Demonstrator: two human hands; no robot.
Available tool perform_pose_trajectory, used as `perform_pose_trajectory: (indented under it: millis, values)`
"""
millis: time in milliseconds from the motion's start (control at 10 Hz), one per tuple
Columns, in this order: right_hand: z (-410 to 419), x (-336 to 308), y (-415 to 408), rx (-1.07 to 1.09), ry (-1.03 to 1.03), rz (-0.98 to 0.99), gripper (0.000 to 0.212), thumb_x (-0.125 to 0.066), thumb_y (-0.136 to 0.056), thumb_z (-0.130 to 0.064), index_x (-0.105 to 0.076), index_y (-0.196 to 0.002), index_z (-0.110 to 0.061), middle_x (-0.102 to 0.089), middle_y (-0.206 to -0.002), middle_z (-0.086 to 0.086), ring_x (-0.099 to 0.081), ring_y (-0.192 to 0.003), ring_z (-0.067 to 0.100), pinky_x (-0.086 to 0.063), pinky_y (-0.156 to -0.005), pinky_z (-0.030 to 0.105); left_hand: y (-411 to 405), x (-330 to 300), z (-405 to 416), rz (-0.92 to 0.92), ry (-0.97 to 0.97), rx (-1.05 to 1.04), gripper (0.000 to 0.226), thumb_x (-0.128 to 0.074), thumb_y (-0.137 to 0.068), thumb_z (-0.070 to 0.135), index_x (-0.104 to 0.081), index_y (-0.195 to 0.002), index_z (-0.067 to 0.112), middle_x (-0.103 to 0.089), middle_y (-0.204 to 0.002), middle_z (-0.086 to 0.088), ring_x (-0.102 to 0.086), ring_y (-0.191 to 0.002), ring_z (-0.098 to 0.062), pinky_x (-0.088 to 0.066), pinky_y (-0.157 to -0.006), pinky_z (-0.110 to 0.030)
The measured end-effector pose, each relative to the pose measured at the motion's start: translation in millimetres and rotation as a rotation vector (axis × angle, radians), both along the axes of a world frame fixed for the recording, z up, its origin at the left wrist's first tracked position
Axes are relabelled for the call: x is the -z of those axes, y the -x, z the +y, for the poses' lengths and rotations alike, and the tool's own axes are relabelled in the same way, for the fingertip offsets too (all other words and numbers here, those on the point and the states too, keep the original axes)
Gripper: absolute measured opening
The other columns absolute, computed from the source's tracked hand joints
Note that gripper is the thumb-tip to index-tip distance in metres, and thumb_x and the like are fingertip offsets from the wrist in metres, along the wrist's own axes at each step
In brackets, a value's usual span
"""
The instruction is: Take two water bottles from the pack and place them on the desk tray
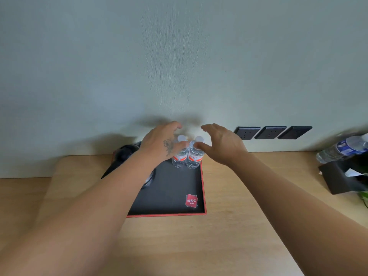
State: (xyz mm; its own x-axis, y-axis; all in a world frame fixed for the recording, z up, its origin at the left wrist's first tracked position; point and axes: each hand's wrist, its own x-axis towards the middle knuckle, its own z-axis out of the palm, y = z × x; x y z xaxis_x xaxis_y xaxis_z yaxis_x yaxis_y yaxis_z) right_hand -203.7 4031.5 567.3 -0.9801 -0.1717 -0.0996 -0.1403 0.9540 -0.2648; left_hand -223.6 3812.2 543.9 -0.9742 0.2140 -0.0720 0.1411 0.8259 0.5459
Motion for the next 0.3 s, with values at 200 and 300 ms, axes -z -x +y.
perform_pose_trajectory:
  millis: [200, 300]
  values:
    - [3, -42, -39, -0.05, 0.02, 0.146, 0.081, -0.065, -0.097, -0.063, -0.042, -0.164, -0.023, -0.045, -0.169, 0.002, -0.051, -0.148, 0.028, -0.044, -0.117, 0.044, -24, -62, -18, 0.027, 0.038, 0.1, 0.081, -0.077, -0.09, 0.067, -0.05, -0.158, 0.034, -0.057, -0.162, 0.006, -0.051, -0.15, -0.021, -0.045, -0.11, -0.038]
    - [1, -62, -66, -0.046, 0.037, 0.193, 0.098, -0.058, -0.096, -0.073, -0.025, -0.171, -0.019, -0.031, -0.177, 0.002, -0.036, -0.159, 0.026, -0.03, -0.128, 0.043, -49, -92, -22, 0.119, 0.051, 0.078, 0.081, -0.075, -0.092, 0.068, -0.049, -0.159, 0.032, -0.054, -0.165, 0.006, -0.045, -0.155, -0.019, -0.043, -0.114, -0.036]
